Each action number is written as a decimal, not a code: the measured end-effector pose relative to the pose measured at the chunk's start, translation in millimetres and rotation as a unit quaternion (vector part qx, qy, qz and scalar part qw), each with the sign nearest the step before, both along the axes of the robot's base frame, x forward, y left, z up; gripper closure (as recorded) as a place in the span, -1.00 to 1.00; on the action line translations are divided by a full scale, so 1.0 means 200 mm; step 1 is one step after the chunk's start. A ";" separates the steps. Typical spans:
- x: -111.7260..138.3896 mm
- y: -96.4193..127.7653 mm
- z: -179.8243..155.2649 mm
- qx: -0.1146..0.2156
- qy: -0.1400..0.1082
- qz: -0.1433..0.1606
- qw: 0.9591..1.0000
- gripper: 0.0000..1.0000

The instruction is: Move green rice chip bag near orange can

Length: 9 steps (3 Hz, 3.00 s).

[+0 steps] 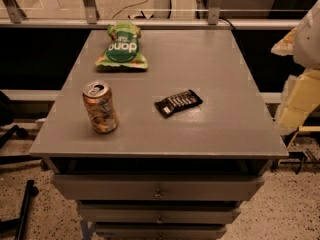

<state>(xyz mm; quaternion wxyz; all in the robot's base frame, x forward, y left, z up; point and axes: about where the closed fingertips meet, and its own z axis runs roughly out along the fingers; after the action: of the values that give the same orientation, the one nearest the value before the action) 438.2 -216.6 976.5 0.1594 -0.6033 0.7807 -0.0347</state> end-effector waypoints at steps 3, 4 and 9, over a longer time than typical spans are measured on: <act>0.35 0.06 -0.08 0.047 -0.020 0.014 0.999 -1.00; 0.58 0.12 -0.14 0.099 -0.037 0.013 0.994 -1.00; 1.18 0.68 -0.17 0.224 -0.086 0.075 0.968 -1.00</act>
Offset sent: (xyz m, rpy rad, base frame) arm 0.0710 0.0094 -0.0142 0.0713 -0.0298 0.0391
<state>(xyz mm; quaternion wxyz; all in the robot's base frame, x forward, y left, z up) 673.8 -80.1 943.1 0.3595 -0.6037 0.7043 0.1014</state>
